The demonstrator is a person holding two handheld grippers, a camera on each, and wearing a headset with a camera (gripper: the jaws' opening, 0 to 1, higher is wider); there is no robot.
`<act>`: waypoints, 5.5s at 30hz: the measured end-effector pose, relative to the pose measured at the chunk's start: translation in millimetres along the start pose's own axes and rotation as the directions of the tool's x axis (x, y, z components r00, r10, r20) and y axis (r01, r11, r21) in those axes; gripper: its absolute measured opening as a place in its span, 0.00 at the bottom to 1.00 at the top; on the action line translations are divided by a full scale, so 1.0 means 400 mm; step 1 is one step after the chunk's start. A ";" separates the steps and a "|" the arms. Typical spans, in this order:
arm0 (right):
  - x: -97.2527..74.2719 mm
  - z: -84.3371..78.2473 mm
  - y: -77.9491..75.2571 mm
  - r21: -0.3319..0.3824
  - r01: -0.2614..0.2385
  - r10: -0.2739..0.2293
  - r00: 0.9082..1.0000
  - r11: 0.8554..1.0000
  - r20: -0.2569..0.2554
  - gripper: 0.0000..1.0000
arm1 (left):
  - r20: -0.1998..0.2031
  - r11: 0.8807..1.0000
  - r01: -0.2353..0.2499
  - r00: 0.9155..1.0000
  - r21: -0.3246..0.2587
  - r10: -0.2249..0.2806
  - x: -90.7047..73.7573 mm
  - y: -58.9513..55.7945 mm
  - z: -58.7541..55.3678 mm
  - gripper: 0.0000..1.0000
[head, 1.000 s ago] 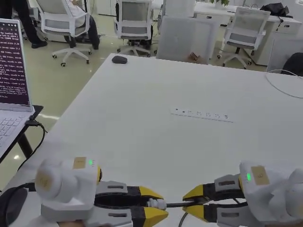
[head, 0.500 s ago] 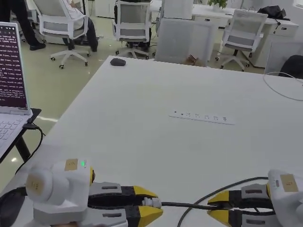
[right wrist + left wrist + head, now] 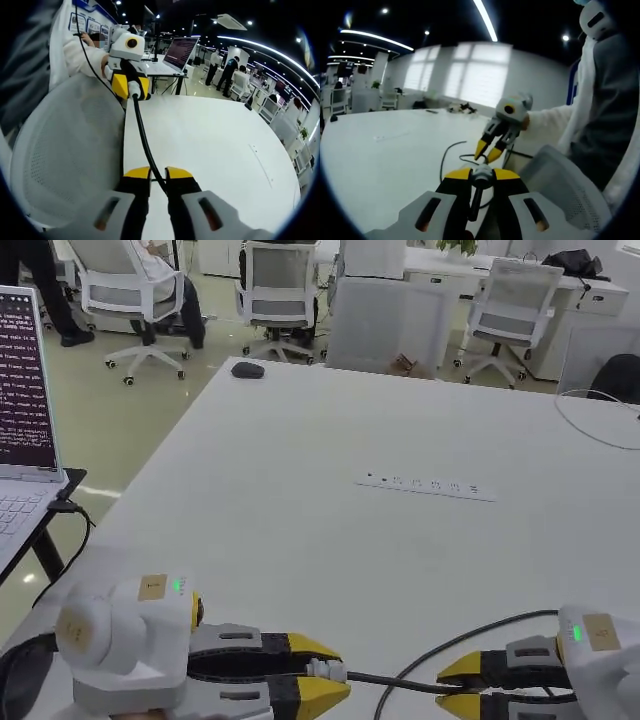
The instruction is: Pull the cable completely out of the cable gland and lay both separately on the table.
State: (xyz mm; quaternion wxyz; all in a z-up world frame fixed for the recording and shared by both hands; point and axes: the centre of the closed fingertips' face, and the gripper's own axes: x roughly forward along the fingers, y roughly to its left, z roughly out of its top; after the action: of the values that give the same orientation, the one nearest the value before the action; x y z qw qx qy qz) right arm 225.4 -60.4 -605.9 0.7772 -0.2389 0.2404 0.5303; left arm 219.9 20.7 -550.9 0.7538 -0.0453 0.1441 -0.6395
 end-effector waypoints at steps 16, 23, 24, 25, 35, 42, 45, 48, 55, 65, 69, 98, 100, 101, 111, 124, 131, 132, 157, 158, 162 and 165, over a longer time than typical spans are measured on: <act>0.068 0.159 0.044 -0.075 -0.067 0.077 0.987 0.995 0.139 0.21 | 0.000 1.000 -0.008 1.000 0.004 0.008 -0.002 0.003 0.002 0.16; 0.096 0.175 0.051 -0.107 -0.093 0.108 0.984 0.990 0.143 0.18 | 0.002 1.000 -0.007 1.000 0.005 0.007 -0.001 0.002 0.004 0.16; 0.100 0.172 0.054 -0.110 -0.102 0.117 0.983 0.989 0.138 0.16 | 0.002 1.000 -0.008 1.000 0.005 0.008 -0.001 0.002 0.004 0.16; 0.103 0.169 0.057 -0.114 -0.109 0.124 0.983 0.987 0.133 0.12 | 0.003 1.000 -0.008 1.000 0.004 0.008 -0.001 0.003 0.004 0.16; 0.104 0.168 0.059 -0.127 -0.114 0.130 0.983 0.985 0.127 0.05 | 0.006 1.000 -0.014 1.000 -0.003 0.014 -0.002 0.006 0.005 0.16; 0.101 0.135 0.029 -0.123 -0.077 0.087 0.993 0.989 0.084 0.05 | 0.032 0.999 -0.034 0.999 -0.019 0.035 -0.011 0.019 0.016 0.16; 0.093 0.118 0.010 -0.114 -0.062 0.070 0.995 0.992 0.068 0.05 | 0.040 0.999 -0.042 0.998 -0.024 0.043 -0.013 0.023 0.020 0.17; 0.084 0.093 -0.009 -0.107 -0.048 0.053 0.998 0.993 0.043 0.06 | 0.047 0.999 -0.046 0.998 -0.027 0.048 -0.014 0.025 0.023 0.17; 0.070 0.035 -0.057 -0.083 -0.016 0.015 1.000 0.996 -0.010 0.06 | 0.061 0.998 -0.056 0.996 -0.032 0.058 -0.018 0.031 0.030 0.17; 0.079 -0.090 -0.158 0.012 0.098 -0.095 0.984 0.995 -0.150 0.06 | 0.078 0.997 -0.065 0.995 -0.050 0.069 -0.022 0.040 0.035 0.17; 0.103 -0.136 -0.192 0.073 0.146 -0.130 0.974 0.987 -0.186 0.06 | 0.073 0.997 -0.058 0.995 -0.059 0.062 -0.019 0.039 0.031 0.17; 0.268 -0.323 -0.174 0.233 0.124 -0.044 0.946 0.965 -0.321 0.11 | 0.018 0.992 -0.062 0.998 -0.114 0.064 -0.012 0.052 -0.010 0.17; 0.269 -0.323 -0.181 0.247 0.137 -0.054 0.947 0.959 -0.317 0.12 | 0.004 0.990 -0.077 0.997 -0.116 0.078 -0.013 0.059 -0.018 0.17; 0.268 -0.323 -0.183 0.250 0.141 -0.058 0.947 0.958 -0.315 0.12 | -0.002 0.990 -0.085 0.996 -0.117 0.085 -0.014 0.062 -0.021 0.17; 0.227 -0.249 -0.180 0.292 0.139 -0.094 0.982 0.946 -0.165 0.16 | -0.084 0.971 -0.190 0.980 -0.147 0.179 -0.041 0.130 -0.073 0.17; 0.148 -0.168 -0.117 0.271 0.121 -0.103 0.991 0.955 -0.080 0.30 | -0.137 0.968 -0.211 0.972 -0.137 0.192 0.004 0.242 -0.121 0.17; 0.099 -0.151 -0.101 0.290 0.155 -0.142 0.988 0.944 -0.064 0.31 | -0.238 0.950 -0.286 0.938 -0.126 0.251 0.042 0.332 -0.220 0.17; 0.089 -0.149 -0.099 0.304 0.165 -0.154 0.986 0.938 -0.060 0.32 | -0.244 0.950 -0.290 0.936 -0.121 0.254 0.049 0.351 -0.237 0.17; 0.032 -0.230 -0.082 0.469 0.263 -0.257 0.963 0.843 -0.078 0.31 | -0.353 0.933 -0.336 0.895 -0.129 0.274 0.143 0.428 -0.373 0.17; 0.031 -0.232 -0.081 0.471 0.264 -0.257 0.963 0.842 -0.081 0.31 | -0.359 0.931 -0.341 0.892 -0.134 0.275 0.143 0.428 -0.378 0.17; 0.025 -0.240 -0.086 0.486 0.274 -0.267 0.960 0.830 -0.085 0.32 | -0.340 0.910 -0.382 0.887 -0.159 0.312 0.141 0.443 -0.381 0.18; 0.022 -0.242 -0.088 0.489 0.278 -0.270 0.959 0.827 -0.088 0.32 | -0.341 0.918 -0.371 0.889 -0.143 0.306 0.145 0.437 -0.378 0.19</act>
State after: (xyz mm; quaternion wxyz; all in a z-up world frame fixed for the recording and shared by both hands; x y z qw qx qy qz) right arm 249.6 -126.2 -681.7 0.8783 -0.0672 0.3375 0.3318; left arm 352.8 12.9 -748.5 0.8130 0.0052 0.3319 -0.4784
